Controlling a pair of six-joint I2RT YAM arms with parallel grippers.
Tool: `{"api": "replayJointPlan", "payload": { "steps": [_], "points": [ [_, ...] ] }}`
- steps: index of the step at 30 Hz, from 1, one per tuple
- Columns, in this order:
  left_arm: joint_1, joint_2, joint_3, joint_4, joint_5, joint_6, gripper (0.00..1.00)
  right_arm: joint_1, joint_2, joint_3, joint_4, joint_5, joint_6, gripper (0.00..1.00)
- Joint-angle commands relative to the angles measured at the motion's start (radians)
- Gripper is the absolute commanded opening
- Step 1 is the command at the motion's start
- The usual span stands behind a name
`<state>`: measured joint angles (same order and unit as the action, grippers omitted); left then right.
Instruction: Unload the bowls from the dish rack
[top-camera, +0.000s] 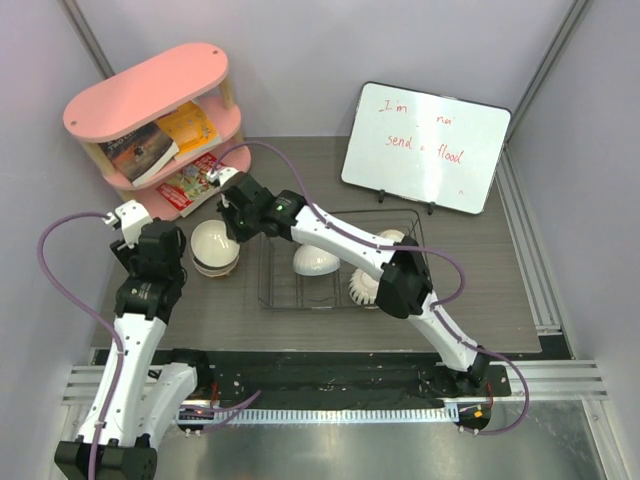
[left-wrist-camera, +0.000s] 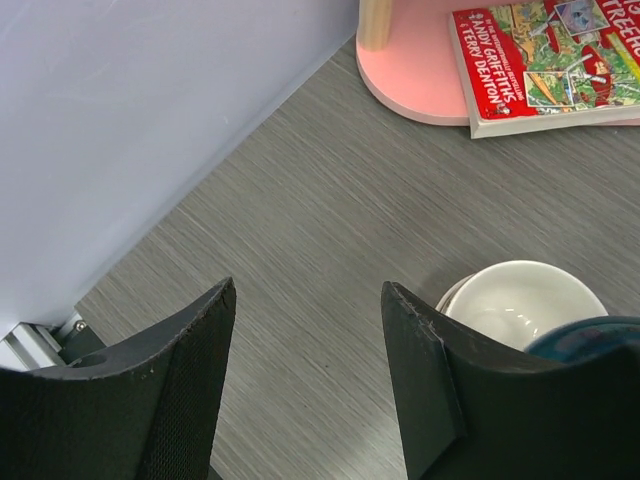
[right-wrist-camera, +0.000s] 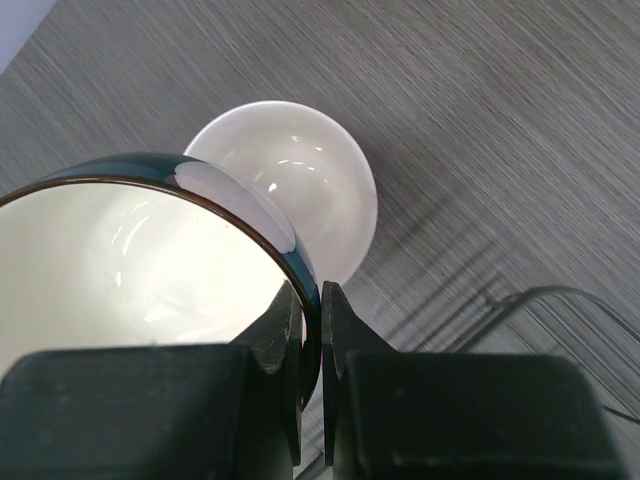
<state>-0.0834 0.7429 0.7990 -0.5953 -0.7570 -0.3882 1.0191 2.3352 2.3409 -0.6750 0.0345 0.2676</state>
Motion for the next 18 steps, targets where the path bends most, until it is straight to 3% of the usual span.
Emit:
{"api": "replayJointPlan", "payload": {
  "steps": [1,18],
  "points": [
    [0.005,-0.005,-0.001,0.042,-0.007,-0.003,0.61,-0.004,0.015,0.089,0.091,-0.012,0.018,0.01],
    [0.005,-0.037,-0.014,0.052,-0.004,0.023,0.6,-0.002,0.161,0.17,0.126,0.073,0.018,0.01]
  ]
}}
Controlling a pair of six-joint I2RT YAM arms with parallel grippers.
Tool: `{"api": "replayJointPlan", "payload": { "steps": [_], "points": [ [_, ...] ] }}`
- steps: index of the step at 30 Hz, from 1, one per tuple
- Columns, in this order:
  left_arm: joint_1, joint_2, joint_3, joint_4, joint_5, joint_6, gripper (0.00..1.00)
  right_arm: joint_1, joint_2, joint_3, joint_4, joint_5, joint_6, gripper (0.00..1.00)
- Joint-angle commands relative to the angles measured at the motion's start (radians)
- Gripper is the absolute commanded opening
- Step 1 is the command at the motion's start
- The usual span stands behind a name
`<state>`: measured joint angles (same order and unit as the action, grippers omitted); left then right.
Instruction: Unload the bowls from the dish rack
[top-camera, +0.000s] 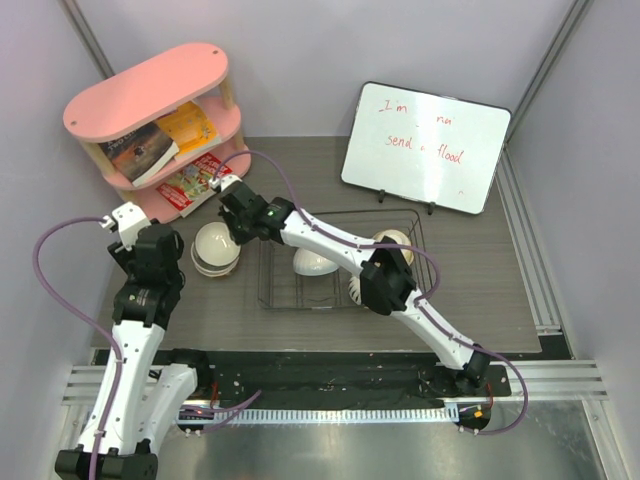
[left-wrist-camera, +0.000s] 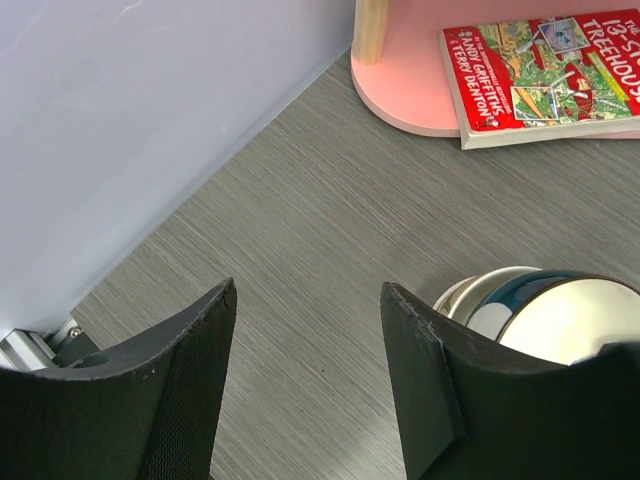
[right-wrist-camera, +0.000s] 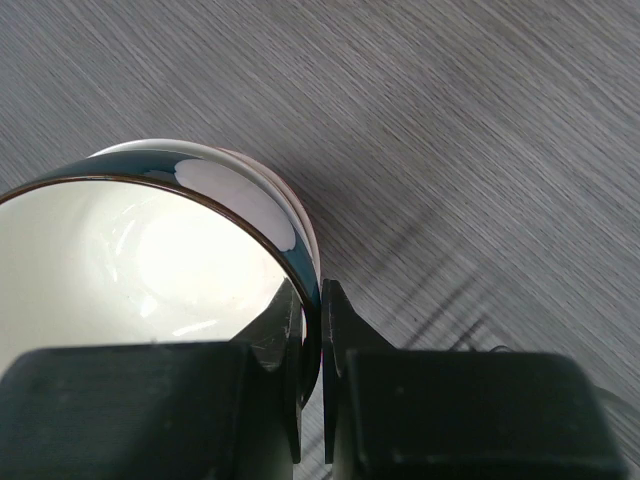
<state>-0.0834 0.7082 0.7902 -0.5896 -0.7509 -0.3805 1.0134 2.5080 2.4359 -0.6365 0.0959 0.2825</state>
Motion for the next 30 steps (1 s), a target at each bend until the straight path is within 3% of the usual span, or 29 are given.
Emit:
{"api": "replayJointPlan", "payload": {
  "steps": [1,6,7,8,10,13,16,25,30],
  "points": [
    [0.005,0.0,-0.003,0.047,-0.008,0.017,0.6,0.004,-0.012,0.074,0.09,0.007,0.004,0.01],
    [0.005,0.008,-0.002,0.047,0.001,0.019,0.6,0.004,-0.008,0.077,0.101,-0.005,0.012,0.05],
    [0.005,0.007,-0.002,0.047,0.004,0.019,0.6,0.004,-0.008,0.074,0.101,-0.007,0.014,0.1],
    [0.004,0.008,-0.002,0.047,0.004,0.019,0.6,0.004,-0.008,0.065,0.101,-0.012,0.015,0.23],
    [0.004,0.01,-0.002,0.047,0.008,0.019,0.59,0.004,-0.011,0.054,0.1,-0.016,0.02,0.28],
    [0.004,0.011,-0.002,0.047,0.013,0.022,0.6,0.004,-0.02,0.032,0.101,-0.019,0.023,0.47],
    [0.004,0.016,0.0,0.047,0.01,0.022,0.6,0.004,-0.044,0.011,0.101,0.005,0.026,0.56],
    [0.002,0.033,-0.002,0.048,0.021,0.025,0.61,0.004,-0.138,-0.046,0.118,0.027,0.033,0.62],
    [-0.009,0.057,0.001,0.05,0.03,0.031,0.61,0.004,-0.286,-0.175,0.126,0.031,0.053,0.65]
  ]
}}
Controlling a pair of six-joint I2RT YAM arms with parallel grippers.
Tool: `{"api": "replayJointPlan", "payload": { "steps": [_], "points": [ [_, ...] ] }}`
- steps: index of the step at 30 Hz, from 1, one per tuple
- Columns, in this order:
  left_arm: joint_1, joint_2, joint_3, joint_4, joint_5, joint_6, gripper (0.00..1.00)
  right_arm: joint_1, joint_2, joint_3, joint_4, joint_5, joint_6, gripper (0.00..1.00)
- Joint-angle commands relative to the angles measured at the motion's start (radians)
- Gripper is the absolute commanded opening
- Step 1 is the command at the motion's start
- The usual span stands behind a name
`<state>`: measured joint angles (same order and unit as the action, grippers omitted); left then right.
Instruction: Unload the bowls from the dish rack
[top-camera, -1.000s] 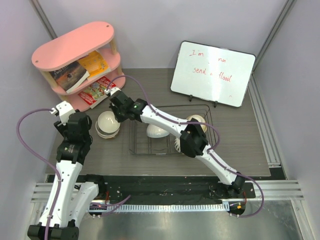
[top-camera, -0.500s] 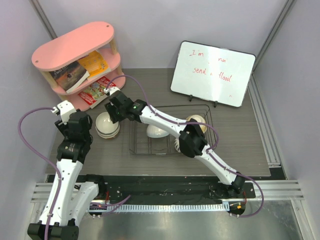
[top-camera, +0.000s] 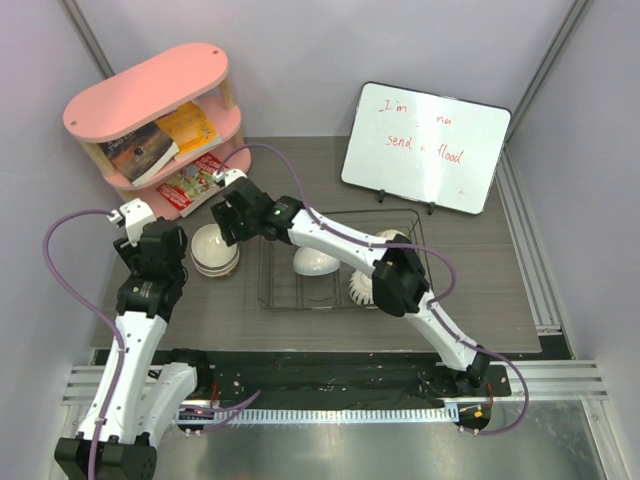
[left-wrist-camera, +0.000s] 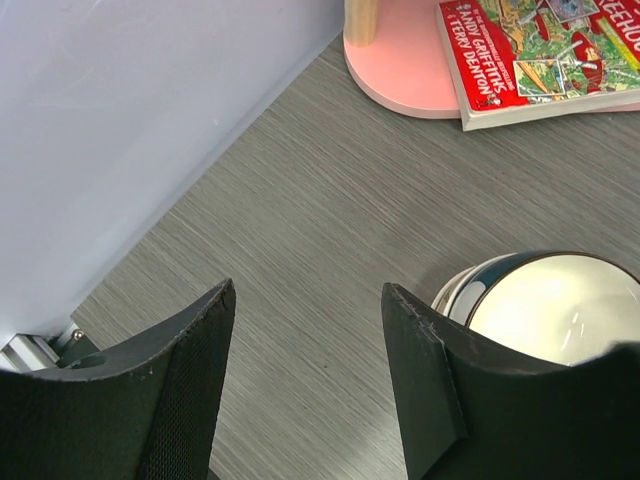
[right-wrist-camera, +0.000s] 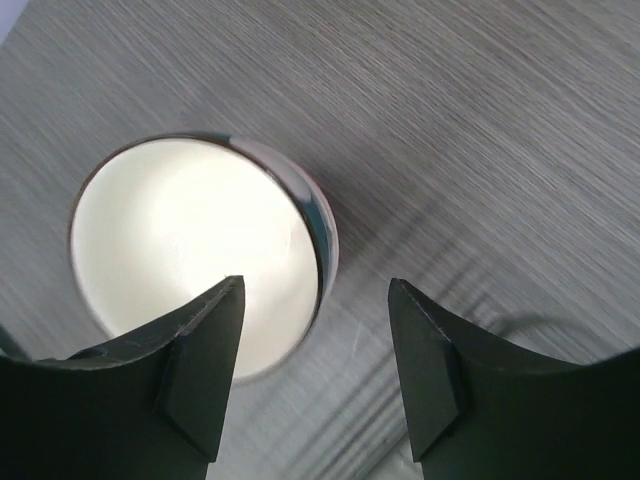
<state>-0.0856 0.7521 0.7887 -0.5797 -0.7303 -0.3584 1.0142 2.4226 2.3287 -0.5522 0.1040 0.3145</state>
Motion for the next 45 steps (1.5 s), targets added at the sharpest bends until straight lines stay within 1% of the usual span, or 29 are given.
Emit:
{"api": "replayJointPlan", "payload": {
  "steps": [1,2,3,4,5,7,8,9,10,11,13,14,15,16,17,18,19,20,22,23,24,28,31,32,35,36,43,45],
  "points": [
    [-0.008,0.015,0.004,0.04,0.012,0.009,0.61,0.003,-0.229,-0.09,0.05,0.034,0.021,0.66],
    [-0.008,0.015,0.006,0.04,0.015,0.009,0.61,0.003,-0.255,-0.138,0.057,0.042,0.02,0.66],
    [-0.009,0.013,0.004,0.041,0.026,0.009,0.61,0.003,-0.32,-0.162,0.064,0.051,0.02,0.66],
    [-0.013,0.009,0.001,0.049,0.044,0.019,0.57,0.003,-0.351,-0.187,0.077,0.077,0.021,0.66],
    [-0.02,0.003,0.0,0.06,0.127,0.035,0.54,0.0,-0.388,-0.247,0.089,0.085,0.021,0.66],
    [-0.032,-0.016,-0.029,0.095,0.204,0.071,0.51,-0.008,-0.495,-0.32,0.118,0.094,0.038,0.66],
    [-0.049,-0.019,-0.035,0.118,0.28,0.082,0.51,-0.02,-0.532,-0.4,0.123,0.105,0.043,0.67],
    [-0.063,-0.014,-0.036,0.122,0.302,0.094,0.5,-0.026,-0.603,-0.446,0.129,0.112,0.046,0.67],
    [-0.075,-0.008,-0.036,0.126,0.331,0.102,0.51,-0.034,-0.635,-0.494,0.138,0.121,0.051,0.69],
    [-0.086,-0.001,-0.036,0.133,0.388,0.111,0.5,-0.049,-0.664,-0.588,0.14,0.146,0.055,0.69],
    [-0.131,0.03,-0.032,0.136,0.451,0.127,0.51,-0.069,-0.764,-0.698,0.156,0.164,0.066,0.7],
    [-0.149,0.041,-0.028,0.138,0.471,0.128,0.52,-0.086,-0.801,-0.809,0.164,0.161,0.098,0.7],
    [-0.19,0.052,-0.026,0.139,0.491,0.131,0.52,-0.124,-0.835,-0.869,0.176,0.131,0.119,0.7],
    [-0.221,0.068,-0.025,0.141,0.488,0.153,0.54,-0.143,-0.909,-0.928,0.211,0.113,0.135,0.7],
    [-0.252,0.073,-0.026,0.142,0.467,0.162,0.55,-0.161,-0.943,-1.041,0.227,0.102,0.162,0.7],
    [-0.284,0.075,-0.028,0.144,0.424,0.174,0.56,-0.178,-0.974,-1.093,0.238,0.091,0.166,0.7],
    [-0.351,0.073,-0.029,0.147,0.408,0.183,0.57,-0.205,-1.011,-1.139,0.247,0.092,0.167,0.7],
    [-0.376,0.073,-0.034,0.149,0.398,0.196,0.57,-0.218,-1.06,-1.219,0.248,0.094,0.166,0.71],
    [-0.434,0.081,-0.037,0.158,0.394,0.205,0.58,-0.253,-1.1,-1.313,0.245,0.083,0.164,0.7],
    [-0.45,0.088,-0.037,0.159,0.397,0.214,0.61,-0.259,-1.123,-1.338,0.245,0.079,0.164,0.71],
    [-0.46,0.099,-0.032,0.161,0.396,0.214,0.61,-0.264,-1.132,-1.358,0.244,0.083,0.176,0.7],
    [-0.508,0.168,0.003,0.161,0.466,0.24,0.61,-0.267,-1.143,-1.408,0.232,0.1,0.202,0.7],
    [-0.609,0.242,0.044,0.158,0.421,0.292,0.6,-0.266,-1.143,-1.431,0.235,0.111,0.213,0.7],
    [-0.67,0.26,0.055,0.158,0.366,0.308,0.6,-0.267,-1.14,-1.431,0.235,0.111,0.209,0.7],
    [-0.759,0.361,0.098,0.149,0.312,0.354,0.61,-0.266,-1.116,-1.431,0.232,0.105,0.195,0.71],
    [-0.77,0.374,0.112,0.149,0.313,0.378,0.61,-0.266,-1.11,-1.431,0.23,0.103,0.193,0.71],
    [-0.832,0.434,0.116,0.167,0.305,0.421,0.63,-0.266,-1.097,-1.479,0.242,0.077,0.207,0.71],
    [-0.842,0.44,0.118,0.169,0.339,0.433,0.64,-0.266,-1.088,-1.487,0.248,0.063,0.207,0.71]
  ]
}}
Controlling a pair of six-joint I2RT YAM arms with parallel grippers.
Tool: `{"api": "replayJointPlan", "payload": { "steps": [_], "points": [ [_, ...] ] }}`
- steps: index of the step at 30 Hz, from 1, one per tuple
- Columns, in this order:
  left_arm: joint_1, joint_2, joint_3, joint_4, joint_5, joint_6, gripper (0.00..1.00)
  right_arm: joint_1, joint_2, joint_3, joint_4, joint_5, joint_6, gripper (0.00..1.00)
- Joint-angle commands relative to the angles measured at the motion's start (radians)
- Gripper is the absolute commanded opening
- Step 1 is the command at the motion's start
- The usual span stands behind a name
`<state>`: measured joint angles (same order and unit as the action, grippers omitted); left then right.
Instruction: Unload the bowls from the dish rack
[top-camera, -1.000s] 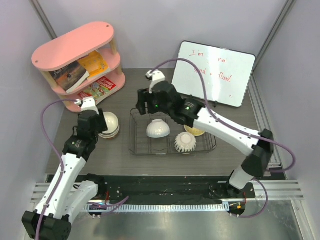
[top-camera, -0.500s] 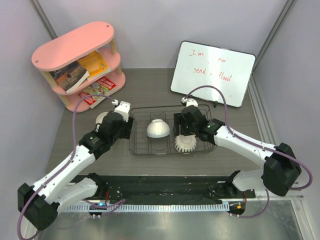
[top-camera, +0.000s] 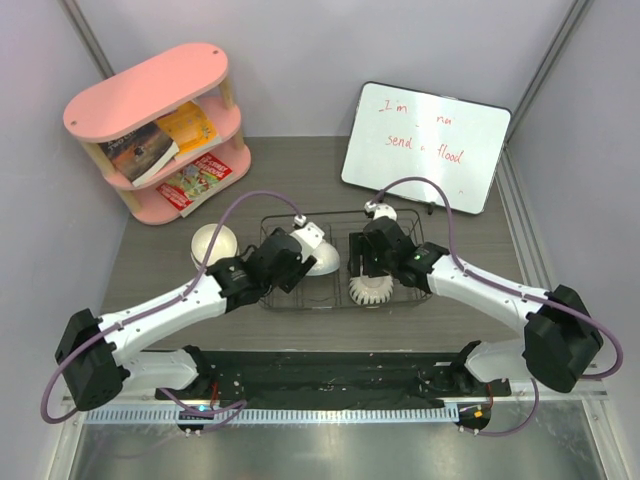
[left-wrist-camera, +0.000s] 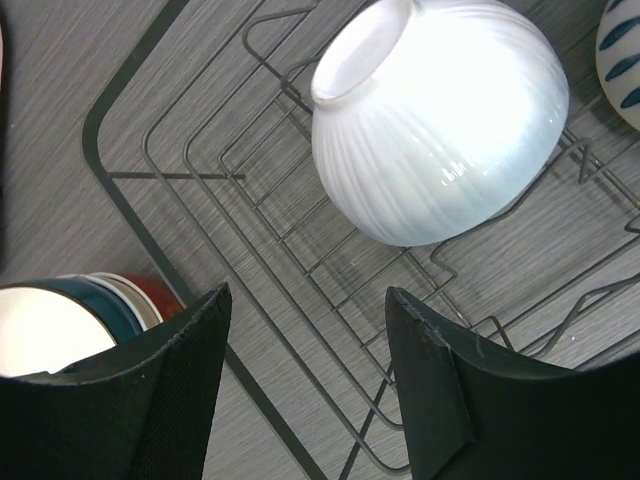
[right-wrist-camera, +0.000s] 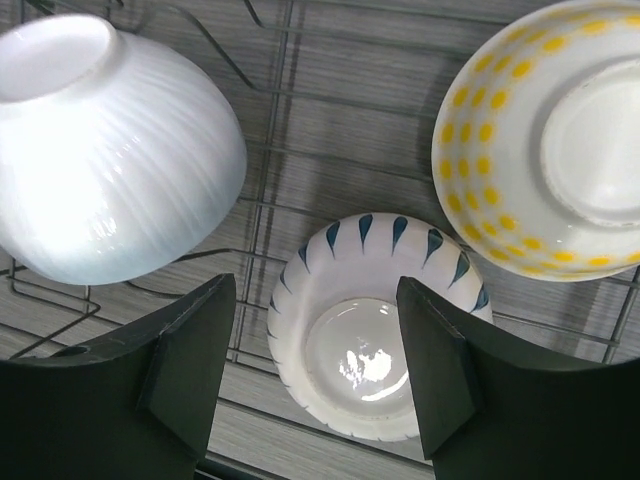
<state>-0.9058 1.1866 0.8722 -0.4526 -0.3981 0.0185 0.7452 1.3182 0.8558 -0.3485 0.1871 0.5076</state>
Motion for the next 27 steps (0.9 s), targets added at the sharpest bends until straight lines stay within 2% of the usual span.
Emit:
{"api": "replayJointPlan", "payload": {
  "steps": [1,4,13,23,27],
  "points": [
    [-0.03,0.004,0.034,0.043,0.021,0.07,0.64,0.003,0.033,-0.017,0.043,-0.026,0.012,0.71],
    [-0.064,0.008,0.036,0.042,0.056,0.08,0.64,0.003,0.061,-0.02,0.045,-0.046,0.016,0.71],
    [-0.126,0.093,0.044,0.049,0.048,0.097,0.64,0.003,0.072,-0.04,0.069,-0.052,0.035,0.71],
    [-0.13,0.137,0.039,0.155,-0.021,0.159,0.65,-0.004,0.061,-0.055,0.066,-0.061,0.029,0.71],
    [-0.13,0.16,0.04,0.175,0.018,0.17,0.65,-0.017,0.059,-0.066,0.068,-0.075,0.028,0.71]
  ]
}}
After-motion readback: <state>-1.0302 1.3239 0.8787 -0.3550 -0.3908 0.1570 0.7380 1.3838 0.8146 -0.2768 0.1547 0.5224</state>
